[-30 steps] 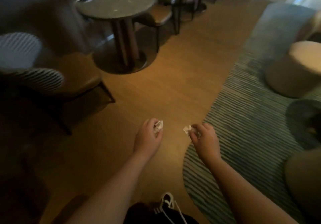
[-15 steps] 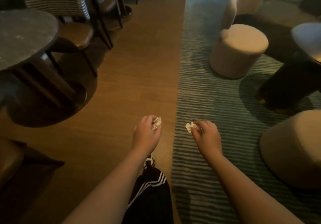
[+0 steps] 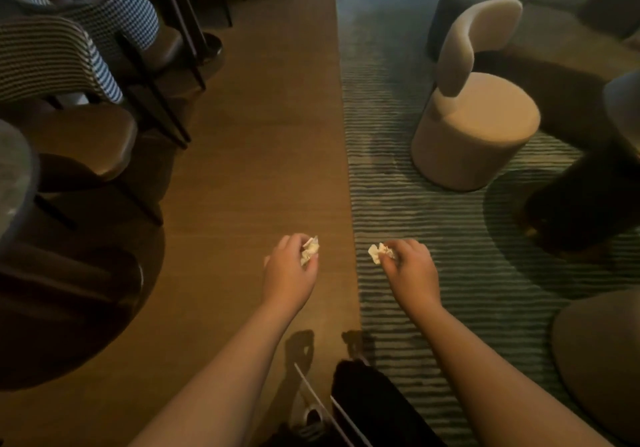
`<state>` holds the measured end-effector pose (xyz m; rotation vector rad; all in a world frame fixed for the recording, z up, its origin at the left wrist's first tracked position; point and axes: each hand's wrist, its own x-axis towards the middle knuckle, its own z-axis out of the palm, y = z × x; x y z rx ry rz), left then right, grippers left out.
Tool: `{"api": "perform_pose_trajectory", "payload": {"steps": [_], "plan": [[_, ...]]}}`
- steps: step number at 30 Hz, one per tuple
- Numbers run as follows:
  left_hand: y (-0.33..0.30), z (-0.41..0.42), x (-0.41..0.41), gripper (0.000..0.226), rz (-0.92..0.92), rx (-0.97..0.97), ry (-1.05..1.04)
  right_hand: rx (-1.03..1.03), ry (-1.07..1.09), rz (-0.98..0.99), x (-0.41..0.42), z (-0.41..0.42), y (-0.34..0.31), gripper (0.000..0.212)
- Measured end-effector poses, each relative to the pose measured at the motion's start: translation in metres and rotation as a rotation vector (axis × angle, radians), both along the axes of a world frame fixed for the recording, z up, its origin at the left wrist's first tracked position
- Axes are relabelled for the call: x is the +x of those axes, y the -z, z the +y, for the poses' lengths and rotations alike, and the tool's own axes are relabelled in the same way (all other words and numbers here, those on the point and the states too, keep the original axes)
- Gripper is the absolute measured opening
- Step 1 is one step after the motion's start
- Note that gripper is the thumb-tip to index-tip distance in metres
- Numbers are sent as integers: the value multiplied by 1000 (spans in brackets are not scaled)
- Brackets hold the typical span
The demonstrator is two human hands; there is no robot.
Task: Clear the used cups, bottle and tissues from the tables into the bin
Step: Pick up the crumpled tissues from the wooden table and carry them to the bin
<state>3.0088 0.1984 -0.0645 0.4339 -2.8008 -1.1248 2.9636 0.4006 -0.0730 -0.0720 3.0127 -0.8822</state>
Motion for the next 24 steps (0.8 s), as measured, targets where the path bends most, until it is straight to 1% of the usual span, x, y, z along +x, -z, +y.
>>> {"api": "perform_pose_trajectory", "payload": {"steps": [5,9,14,19,24], "plan": [[16,-28,-132,16,-8,10,12,-23,-38,-9,-124,-26,16,23],[23,-44,-261,17,-9,3,25,-42,-45,-17,-249,-41,21,23],[6,-62,-428,19,-18,-12,20,-24,-102,-34,-413,-63,-3,25],[-11,-74,-567,20,-46,5,13,-53,-89,-29,-549,-81,-31,25],[-9,-85,-692,16,27,48,31,-122,-46,-80,-672,-90,-34,24]]}}
